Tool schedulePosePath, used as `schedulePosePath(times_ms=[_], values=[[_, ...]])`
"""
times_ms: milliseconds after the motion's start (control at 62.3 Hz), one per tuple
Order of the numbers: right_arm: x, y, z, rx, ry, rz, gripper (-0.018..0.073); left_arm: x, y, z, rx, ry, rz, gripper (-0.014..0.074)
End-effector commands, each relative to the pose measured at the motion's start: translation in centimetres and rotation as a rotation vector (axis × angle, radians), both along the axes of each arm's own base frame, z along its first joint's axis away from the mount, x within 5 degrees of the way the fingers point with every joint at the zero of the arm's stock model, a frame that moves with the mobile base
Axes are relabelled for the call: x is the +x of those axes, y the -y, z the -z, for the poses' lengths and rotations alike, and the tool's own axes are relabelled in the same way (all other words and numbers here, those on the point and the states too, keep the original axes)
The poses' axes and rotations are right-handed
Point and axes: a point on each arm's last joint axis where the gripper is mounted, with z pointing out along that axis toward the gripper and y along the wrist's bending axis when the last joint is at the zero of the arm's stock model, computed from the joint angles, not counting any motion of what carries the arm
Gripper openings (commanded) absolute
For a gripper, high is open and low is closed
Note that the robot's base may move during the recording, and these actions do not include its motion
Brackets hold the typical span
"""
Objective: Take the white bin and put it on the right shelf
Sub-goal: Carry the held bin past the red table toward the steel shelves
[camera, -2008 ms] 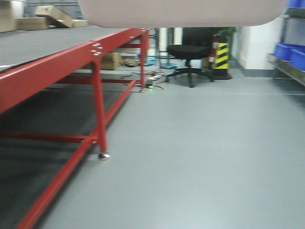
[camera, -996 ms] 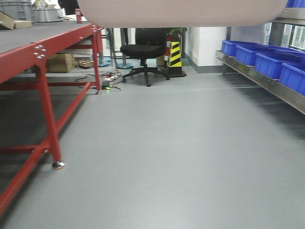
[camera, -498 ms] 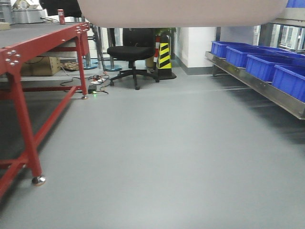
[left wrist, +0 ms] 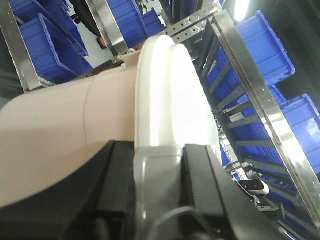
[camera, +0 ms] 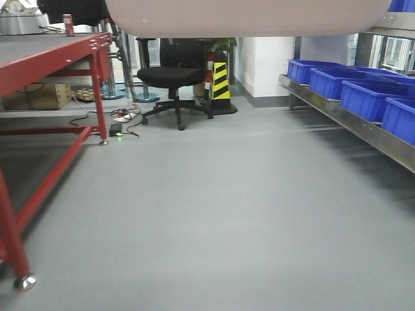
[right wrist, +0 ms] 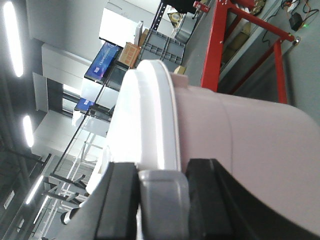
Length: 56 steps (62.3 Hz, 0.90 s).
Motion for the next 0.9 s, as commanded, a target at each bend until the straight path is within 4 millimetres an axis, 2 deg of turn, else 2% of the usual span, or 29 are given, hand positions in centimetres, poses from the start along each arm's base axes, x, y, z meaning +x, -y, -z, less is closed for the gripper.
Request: schedulePosePath(times_ms=[0, 883], values=[[-1.7, -1.96, -3.01, 0.097, 0.131, -0.181, 0.0059, -4.96, 2.26, -4.33, -0.187, 0.171, 0.384, -0.0118], [-1.69, -1.95, -3.01, 0.097, 0.131, -0.18, 0.0059, -4.97, 2.27, -4.3, -0.183, 0.171, 0.385, -0.0118]])
